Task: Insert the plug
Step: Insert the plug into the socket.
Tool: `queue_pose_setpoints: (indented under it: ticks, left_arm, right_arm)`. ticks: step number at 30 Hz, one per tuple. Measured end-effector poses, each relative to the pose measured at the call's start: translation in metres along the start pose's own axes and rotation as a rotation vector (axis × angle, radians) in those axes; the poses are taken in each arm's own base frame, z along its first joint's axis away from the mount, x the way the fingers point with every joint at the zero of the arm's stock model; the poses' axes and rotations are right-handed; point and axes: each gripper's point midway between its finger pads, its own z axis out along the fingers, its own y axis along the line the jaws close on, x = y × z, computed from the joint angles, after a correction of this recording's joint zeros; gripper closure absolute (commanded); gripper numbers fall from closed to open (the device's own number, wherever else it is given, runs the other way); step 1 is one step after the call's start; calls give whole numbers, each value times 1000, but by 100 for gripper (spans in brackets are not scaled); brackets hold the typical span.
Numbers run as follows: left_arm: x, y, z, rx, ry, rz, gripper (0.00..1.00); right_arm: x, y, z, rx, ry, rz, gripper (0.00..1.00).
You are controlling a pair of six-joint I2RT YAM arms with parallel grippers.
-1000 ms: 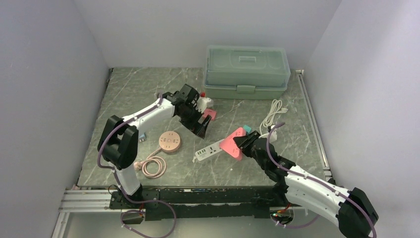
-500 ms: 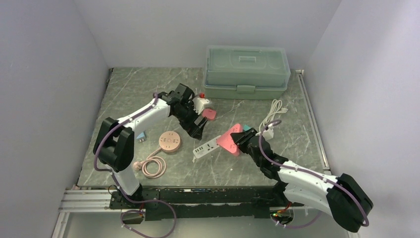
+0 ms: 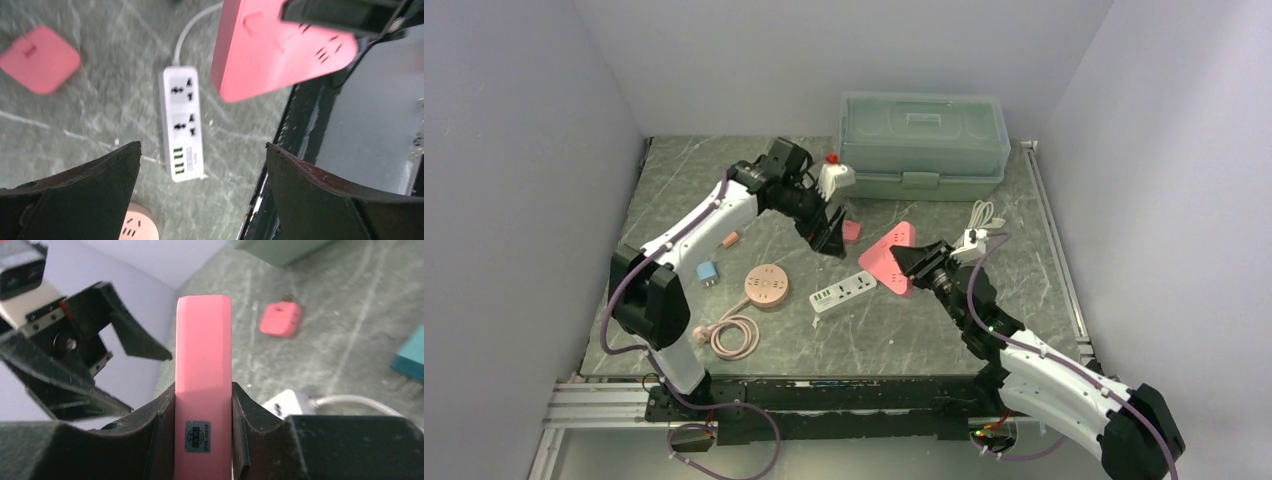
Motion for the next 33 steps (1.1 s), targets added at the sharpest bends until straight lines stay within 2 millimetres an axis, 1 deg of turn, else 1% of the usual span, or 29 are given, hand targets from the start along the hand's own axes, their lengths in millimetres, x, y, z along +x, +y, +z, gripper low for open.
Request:
queue_pose_setpoints:
  ticks: [2,4,6,8,10,14,20,23,25,28,29,31,33]
  left_arm:
    - [-23,-11,-11,37,-71,-11,0]
    - [-40,-21,-21,81,-135,-53,0]
    - [-51,-29,-28,121,-179,-101,0]
    - [-60,-34,-34,162,-214,-146,0]
    - [-65,-38,-38,195,-230,-171,0]
    - [-65,-50,-39,276,-234,-211,0]
    - [-39,-57,-30,329,-185,-310,0]
    - [-36,-60,-31,342,-179,-344,0]
    - [-42,-62,-33,358,-195,-344,6]
    - [-50,-69,-40,395,-217,-344,21]
    - [-53,-73,-43,414,-225,-344,24]
    - [-56,-78,-46,448,-240,-349,25]
    - [-55,-84,-49,482,-251,-369,24]
  right_arm:
    - [-8,19,-5,-79,-18,-14,100]
    - [-13,34,-9,-144,-25,-30,100]
    - [-14,48,-12,-210,-20,-56,100]
    - [-11,58,-14,-263,2,-83,100]
    - [-7,69,-16,-316,28,-104,100]
    - [-7,82,-19,-378,30,-108,100]
    - [-27,103,-26,-454,-52,-88,100]
    - [-33,114,-26,-486,-71,-71,100]
    - [-35,120,-24,-502,-76,-59,100]
    - [-36,124,-20,-514,-80,-40,100]
    - [-35,124,-19,-515,-79,-33,100]
    - [-36,125,-17,-519,-82,-21,100]
    - [-37,127,-16,-524,-89,-10,100]
